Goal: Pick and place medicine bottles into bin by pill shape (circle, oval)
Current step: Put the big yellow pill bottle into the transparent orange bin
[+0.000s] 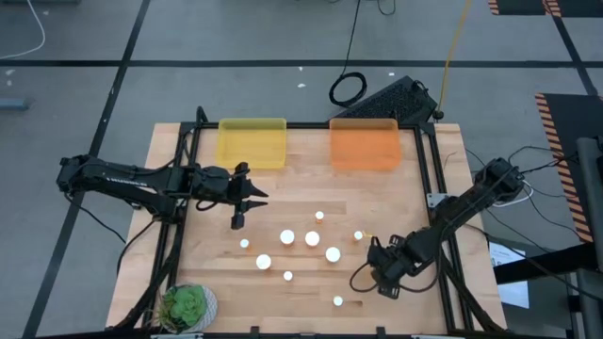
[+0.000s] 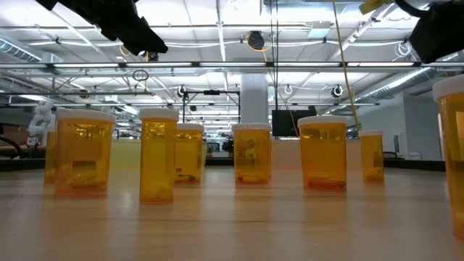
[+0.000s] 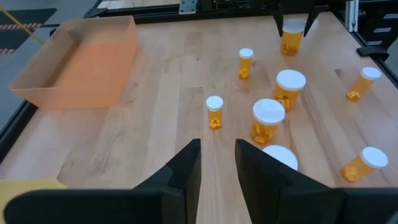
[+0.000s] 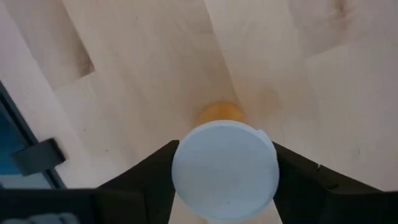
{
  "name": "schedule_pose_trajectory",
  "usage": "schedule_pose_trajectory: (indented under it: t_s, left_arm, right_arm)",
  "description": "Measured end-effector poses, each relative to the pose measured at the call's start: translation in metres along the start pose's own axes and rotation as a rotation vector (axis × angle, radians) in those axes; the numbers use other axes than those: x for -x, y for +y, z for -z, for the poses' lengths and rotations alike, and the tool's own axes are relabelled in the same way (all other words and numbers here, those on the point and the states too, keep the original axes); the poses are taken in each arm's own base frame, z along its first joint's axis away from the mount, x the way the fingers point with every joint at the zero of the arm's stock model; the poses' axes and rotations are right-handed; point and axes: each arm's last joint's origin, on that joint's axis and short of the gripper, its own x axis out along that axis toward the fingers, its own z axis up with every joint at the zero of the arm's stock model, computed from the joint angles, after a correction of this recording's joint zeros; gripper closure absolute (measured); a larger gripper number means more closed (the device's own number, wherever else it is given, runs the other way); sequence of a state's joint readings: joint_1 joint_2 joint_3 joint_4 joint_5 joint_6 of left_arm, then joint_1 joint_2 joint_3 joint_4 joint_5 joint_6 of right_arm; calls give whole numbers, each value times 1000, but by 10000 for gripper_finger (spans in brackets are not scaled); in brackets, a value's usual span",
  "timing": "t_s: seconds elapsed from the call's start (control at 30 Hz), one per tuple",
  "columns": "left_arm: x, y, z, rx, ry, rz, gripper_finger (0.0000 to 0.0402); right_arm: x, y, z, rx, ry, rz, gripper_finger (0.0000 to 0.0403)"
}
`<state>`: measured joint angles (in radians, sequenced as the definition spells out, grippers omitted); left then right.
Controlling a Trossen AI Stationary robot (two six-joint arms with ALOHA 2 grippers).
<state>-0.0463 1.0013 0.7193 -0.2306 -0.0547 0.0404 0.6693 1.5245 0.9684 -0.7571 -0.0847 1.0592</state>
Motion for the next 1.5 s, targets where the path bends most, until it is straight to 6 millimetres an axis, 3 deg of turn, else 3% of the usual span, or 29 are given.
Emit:
schedule_pose_trajectory:
  t_s: [0.3,0.73,1.17,1.5]
  left_arm:
    - [0,0,0,-4,-1,0,300]
    - [0,0,0,-10,0,-1,300]
    - [0,3,0,0,1,-15,300]
    - [0,5,0,36,-1,-69,300]
  right_arm:
    - [12,-14,-20,2,22,-70,207]
    - [68,-46,-33,-30,-156,-218,200]
    - [113,-117,-49,-60,-366,-169,201]
    - [144,-174,-78,-34,-414,-6,201]
